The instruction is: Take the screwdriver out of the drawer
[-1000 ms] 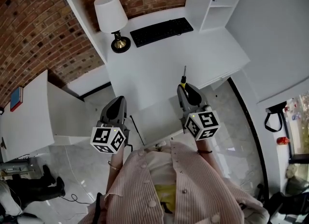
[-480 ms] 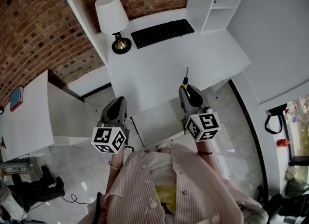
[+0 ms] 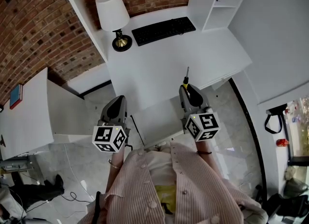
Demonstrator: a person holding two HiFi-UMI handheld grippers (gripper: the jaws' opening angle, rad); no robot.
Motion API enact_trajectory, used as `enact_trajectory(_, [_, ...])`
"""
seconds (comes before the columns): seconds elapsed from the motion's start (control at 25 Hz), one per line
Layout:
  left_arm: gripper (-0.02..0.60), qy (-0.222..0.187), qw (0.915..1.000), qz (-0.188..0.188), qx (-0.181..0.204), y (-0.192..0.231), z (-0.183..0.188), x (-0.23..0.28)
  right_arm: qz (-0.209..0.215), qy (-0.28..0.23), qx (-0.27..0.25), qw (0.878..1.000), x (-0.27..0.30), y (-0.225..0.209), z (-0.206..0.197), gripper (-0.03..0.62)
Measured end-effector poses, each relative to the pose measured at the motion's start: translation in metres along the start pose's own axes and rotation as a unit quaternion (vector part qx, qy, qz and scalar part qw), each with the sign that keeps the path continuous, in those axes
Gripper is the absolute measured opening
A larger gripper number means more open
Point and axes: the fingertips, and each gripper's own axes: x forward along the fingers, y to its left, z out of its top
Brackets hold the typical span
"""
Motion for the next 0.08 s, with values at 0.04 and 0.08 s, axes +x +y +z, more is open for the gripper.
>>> enact_trajectory(0.04, [0.0, 0.0, 1.0, 0.001, 0.0, 0.0013, -0.0001, -0.0002, 0.0, 0.001, 0.0, 1.0, 0.0006, 0.0007, -0.0007, 0.081])
enact_trajectory(0.08, [0.0, 0.001, 1.0, 0.002, 0.0, 0.0025, -0.0003, -0.0004, 0.0, 0.001, 0.0, 1.0, 0.0013, 0.0015, -0.0014, 0.081])
